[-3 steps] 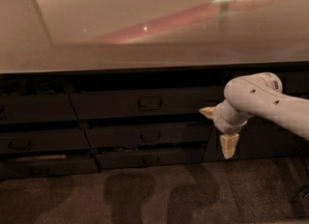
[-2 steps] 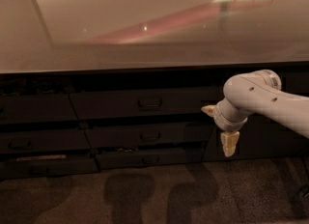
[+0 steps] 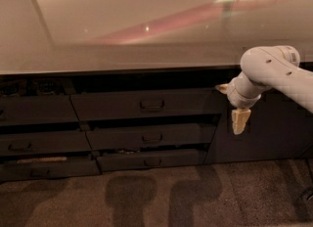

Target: Open top drawer

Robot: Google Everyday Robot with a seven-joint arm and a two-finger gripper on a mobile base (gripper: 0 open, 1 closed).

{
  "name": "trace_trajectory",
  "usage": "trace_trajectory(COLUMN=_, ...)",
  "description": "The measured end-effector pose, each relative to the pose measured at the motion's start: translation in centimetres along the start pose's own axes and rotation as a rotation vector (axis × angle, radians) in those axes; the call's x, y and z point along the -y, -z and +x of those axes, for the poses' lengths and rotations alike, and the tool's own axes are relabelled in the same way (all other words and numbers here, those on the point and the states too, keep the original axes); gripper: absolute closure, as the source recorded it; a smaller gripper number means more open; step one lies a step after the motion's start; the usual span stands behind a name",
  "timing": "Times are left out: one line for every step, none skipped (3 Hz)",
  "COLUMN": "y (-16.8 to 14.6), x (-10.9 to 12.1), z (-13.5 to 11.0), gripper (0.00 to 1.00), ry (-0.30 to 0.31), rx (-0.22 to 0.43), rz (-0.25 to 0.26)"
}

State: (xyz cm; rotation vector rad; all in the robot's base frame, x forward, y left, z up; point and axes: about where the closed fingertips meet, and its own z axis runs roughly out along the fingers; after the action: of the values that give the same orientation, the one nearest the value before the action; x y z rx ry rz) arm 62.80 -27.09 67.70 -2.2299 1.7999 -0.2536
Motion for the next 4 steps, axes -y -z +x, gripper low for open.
trace_trajectory(y=0.0, x=0.0, z=0.0, gripper=0.00, ry=0.000, rx=0.000, rz=0.000)
trace_trajectory(y=-0.7, x=1.5, z=-0.4, gripper=0.00, ry=0.001, rx=-0.001, rz=-0.022)
trace_trajectory(y=-1.5, x=4.3, z=-4.4, gripper=0.00, ry=0.068, rx=-0.015, rz=-0.041)
trace_trajectory(y=-1.6, x=4.3, z=-4.4, gripper=0.00, ry=0.069, rx=-0.015, rz=-0.041)
